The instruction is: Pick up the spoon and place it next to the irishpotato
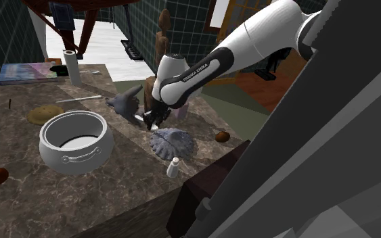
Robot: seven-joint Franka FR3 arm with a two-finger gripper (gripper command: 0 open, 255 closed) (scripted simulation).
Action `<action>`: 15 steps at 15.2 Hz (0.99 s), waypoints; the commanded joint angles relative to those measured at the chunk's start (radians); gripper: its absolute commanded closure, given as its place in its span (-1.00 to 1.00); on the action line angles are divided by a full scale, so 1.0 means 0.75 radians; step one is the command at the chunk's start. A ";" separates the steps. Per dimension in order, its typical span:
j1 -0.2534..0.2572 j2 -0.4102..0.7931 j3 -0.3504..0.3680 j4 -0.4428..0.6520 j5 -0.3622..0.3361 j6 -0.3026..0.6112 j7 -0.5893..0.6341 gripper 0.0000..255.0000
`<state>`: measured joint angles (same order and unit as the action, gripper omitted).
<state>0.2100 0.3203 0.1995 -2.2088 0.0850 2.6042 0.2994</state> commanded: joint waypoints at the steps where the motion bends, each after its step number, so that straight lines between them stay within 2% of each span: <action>1: -0.048 -0.034 -0.002 -0.049 0.024 0.009 -0.071 1.00; 8: -0.225 -0.149 -0.034 -0.210 0.115 0.031 -0.352 1.00; 15: -0.390 -0.217 -0.104 -0.297 0.180 0.017 -0.639 1.00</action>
<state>-0.0630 0.1549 0.1311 -2.4253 0.2135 2.6125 -0.1433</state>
